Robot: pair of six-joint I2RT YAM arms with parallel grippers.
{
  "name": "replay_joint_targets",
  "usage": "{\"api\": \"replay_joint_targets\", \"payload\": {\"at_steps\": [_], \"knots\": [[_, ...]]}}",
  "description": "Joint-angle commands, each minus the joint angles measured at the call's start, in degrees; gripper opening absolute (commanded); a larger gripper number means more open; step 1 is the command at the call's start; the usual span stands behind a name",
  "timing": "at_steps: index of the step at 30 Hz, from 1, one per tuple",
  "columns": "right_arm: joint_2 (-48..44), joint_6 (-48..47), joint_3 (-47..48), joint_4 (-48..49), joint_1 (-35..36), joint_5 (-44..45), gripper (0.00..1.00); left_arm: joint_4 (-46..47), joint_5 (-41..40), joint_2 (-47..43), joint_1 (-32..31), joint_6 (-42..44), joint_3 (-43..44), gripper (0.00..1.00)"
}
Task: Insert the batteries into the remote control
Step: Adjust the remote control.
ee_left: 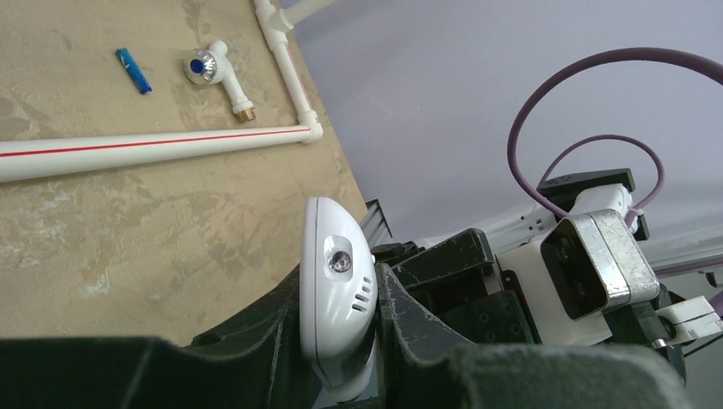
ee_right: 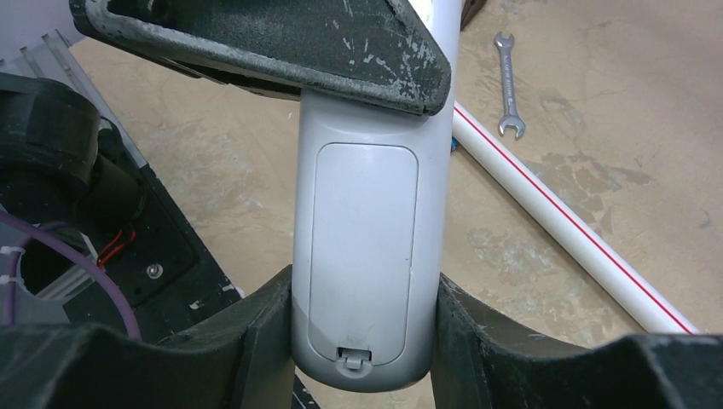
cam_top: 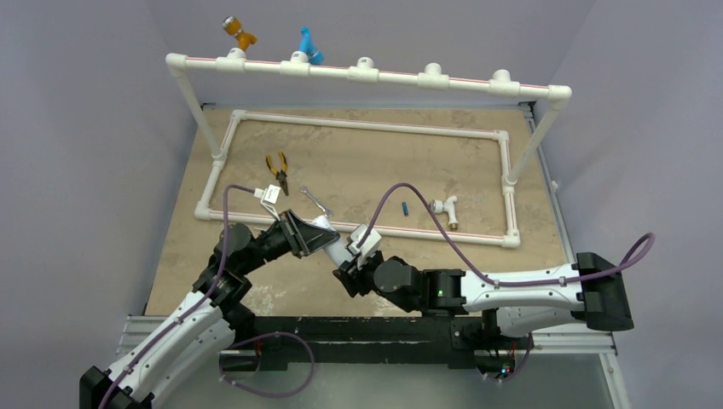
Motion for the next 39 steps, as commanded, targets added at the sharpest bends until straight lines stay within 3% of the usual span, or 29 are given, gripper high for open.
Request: {"api": "replay_joint_targets", "payload": {"at_steps": [1,14,21,24,25,28,30,33,39], "knots": [[-2.43,-2.55,1.17,0.62,-0.16,-0.46,0.00,4.29,2.03,-0.30,-0.25,-1.23,-0.08,0.25],[-3.17,-4.61,1.26,-2.17,-0.60,-1.50,0.00,5.51,3.77,0.84,-0.34,-1.11,0.53,0.39],[-3.41,-4.81,0.92,-2.20,-0.68,-0.66,0.00,5.38,4.01,0.83,-0.37,-0.99,0.67,0.23],[-4.00,-5.87,0.62,-2.32,-0.71,-1.53,0.00,4.47,3.86,0.93,-0.31,-0.77,0.93,0.11],[-4.29,-6.32,0.53,-2.42,-0.73,-1.80,0.06,4.07,3.90,0.93,-0.35,-0.66,1.05,0.06],[-5.69,-7.58,0.68,-3.29,-0.73,-1.97,0.48,2.38,3.94,0.78,-0.38,0.34,1.39,0.00],[-7.67,-8.55,0.66,-3.65,-0.69,-1.53,0.62,0.03,3.72,0.27,-0.31,1.63,2.00,0.00],[-12.51,-13.18,0.54,-4.30,-0.73,-5.93,0.68,-2.27,3.42,-0.73,-0.29,2.92,2.42,0.00],[-20.96,-28.04,0.96,-14.32,-0.67,-19.08,0.66,-1.30,7.89,0.16,-0.23,4.20,3.04,0.00]]}}
